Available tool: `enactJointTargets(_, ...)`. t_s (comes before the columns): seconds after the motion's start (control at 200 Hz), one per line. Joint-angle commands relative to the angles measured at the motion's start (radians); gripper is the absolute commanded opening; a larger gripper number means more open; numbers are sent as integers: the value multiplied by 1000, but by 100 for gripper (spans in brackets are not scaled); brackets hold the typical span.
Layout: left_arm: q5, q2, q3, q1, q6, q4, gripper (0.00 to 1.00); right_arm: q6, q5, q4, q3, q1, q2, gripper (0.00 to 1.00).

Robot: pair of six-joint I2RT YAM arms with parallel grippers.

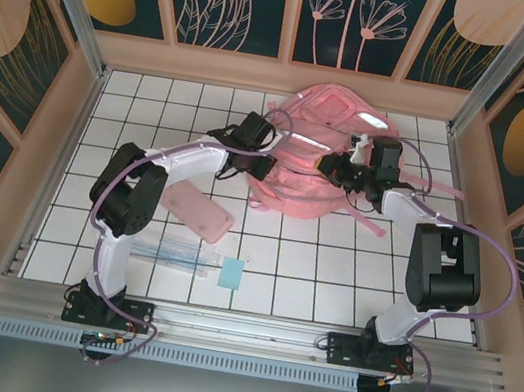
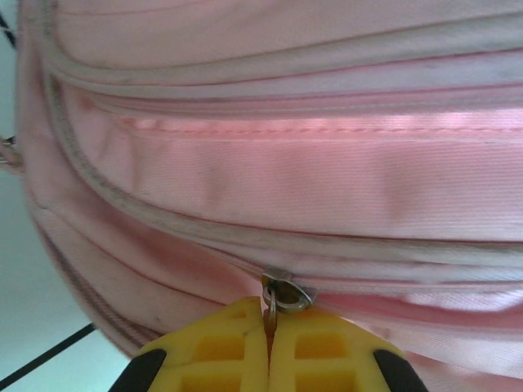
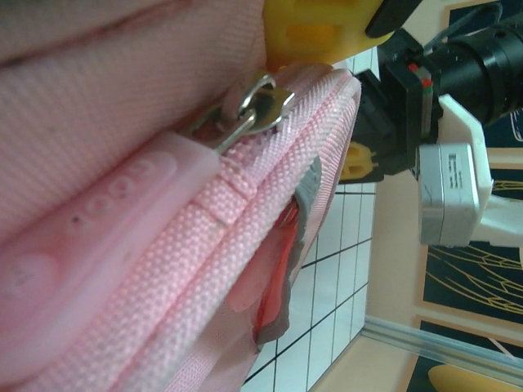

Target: Pack books, pencil case, and school supplies into a backpack

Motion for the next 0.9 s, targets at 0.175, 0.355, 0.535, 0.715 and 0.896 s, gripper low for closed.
enactJointTargets(0.175,149,-138,-110,73,-47,-48,0,-123,71,-81,108,-77,32,0)
enactJointTargets(0.355,354,-335,-261,22,-137,0,0,-126,138,-83,207,-84,132,0)
enactJointTargets(0.535,481,-321,-253,-69,-253,134,0,-73,155,-87,294,-84,193,20)
enactJointTargets(0.715,513,-152,-114,-93,-377,259,0,-10,202,-181,235,-85,67,68)
enactJointTargets(0.896,532,-34,80,-115,-449,322,0,100,191,-189,41,-75,-165,79)
